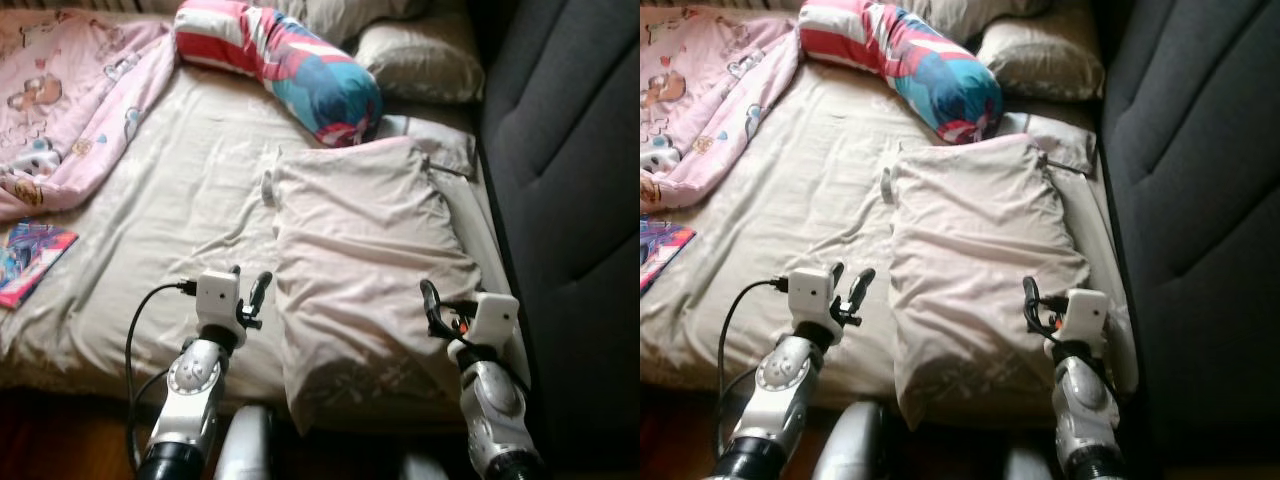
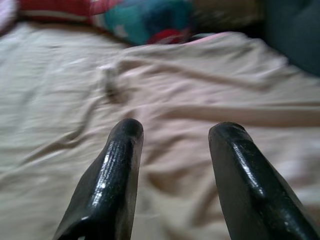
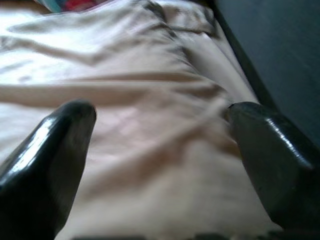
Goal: Clean up the room
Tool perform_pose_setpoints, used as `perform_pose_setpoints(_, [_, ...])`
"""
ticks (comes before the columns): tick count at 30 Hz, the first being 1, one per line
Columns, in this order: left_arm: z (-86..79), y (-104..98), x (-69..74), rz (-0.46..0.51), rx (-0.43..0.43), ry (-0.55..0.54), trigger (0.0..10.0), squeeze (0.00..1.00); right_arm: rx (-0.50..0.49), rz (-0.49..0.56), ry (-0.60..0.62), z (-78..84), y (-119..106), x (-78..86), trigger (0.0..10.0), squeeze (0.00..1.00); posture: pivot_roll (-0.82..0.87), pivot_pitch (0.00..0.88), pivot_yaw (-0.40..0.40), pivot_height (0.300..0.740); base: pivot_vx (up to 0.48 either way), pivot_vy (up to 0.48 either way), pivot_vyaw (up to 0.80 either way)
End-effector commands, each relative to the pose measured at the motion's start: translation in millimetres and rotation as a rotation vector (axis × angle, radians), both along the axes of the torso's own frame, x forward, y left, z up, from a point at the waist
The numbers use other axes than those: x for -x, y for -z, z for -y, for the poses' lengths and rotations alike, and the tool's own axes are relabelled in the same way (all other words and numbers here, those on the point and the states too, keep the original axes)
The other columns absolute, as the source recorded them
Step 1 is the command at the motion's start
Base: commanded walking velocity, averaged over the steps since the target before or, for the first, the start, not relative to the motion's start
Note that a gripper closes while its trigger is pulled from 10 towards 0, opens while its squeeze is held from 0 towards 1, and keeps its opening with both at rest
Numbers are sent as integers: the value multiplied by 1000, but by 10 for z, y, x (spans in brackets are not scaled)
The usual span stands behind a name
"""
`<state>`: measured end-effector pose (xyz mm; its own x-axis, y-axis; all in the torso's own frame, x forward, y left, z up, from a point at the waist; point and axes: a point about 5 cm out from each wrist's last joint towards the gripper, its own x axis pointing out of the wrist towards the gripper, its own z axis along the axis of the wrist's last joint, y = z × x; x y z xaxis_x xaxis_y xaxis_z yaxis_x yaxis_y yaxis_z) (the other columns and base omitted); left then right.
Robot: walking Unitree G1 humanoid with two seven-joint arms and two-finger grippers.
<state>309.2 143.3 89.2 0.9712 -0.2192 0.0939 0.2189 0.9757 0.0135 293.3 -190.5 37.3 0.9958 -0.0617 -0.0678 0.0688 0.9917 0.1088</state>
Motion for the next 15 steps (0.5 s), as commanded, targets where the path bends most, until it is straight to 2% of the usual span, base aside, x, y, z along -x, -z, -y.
perform_pose_setpoints(1, [-65, 41, 19, -13, -16, -10, 10000, 0, -10, 8, -7, -47, -20, -25, 10000, 0, 75, 192, -31, 641, 266, 0, 0])
perform_pose_setpoints(15, [-47, 35, 15, -13, -13, 2, 10000, 0, -11, 8, -8, -46, -20, -28, 10000, 0, 74, 190, -30, 641, 266, 0, 0])
